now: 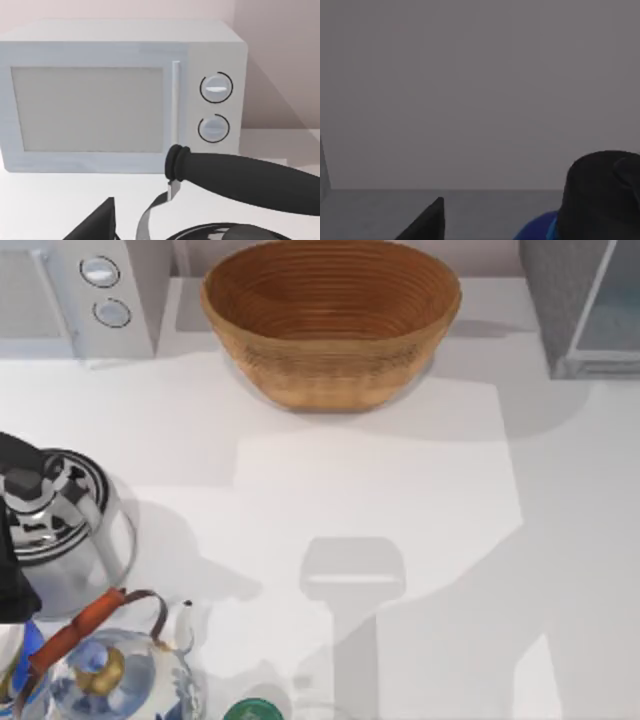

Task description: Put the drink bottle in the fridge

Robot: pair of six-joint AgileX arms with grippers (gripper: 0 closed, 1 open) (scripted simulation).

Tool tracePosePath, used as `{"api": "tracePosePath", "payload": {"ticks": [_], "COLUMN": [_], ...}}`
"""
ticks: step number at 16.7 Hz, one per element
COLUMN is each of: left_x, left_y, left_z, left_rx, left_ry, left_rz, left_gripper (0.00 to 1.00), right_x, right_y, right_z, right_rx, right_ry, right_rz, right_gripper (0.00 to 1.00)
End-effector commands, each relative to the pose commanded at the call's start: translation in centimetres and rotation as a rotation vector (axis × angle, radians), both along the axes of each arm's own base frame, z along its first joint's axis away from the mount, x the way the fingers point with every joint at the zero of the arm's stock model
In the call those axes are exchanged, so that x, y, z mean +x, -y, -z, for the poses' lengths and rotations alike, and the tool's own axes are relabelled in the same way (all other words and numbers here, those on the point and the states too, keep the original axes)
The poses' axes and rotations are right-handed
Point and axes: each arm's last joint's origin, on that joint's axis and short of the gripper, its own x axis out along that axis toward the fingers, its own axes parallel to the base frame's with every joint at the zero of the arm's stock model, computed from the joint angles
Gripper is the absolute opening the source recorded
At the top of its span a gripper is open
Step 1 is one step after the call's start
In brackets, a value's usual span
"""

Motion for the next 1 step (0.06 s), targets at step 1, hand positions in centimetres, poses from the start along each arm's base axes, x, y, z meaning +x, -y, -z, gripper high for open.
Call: {"api": "tracePosePath", "payload": {"ticks": [1], "left_x": [0.00], "left_y": [0.00], "left_z": [0.00], "left_rx": [0.000], "left_ry": [0.000], "left_rz": [0.000], "left_gripper": [1.00], "right_x": [0.00], "right_y": [0.00], "right_z": [0.00], "right_rx": [0.000], "right_ry": [0.000], "right_rz": [0.000], "right_gripper": [1.00]}}
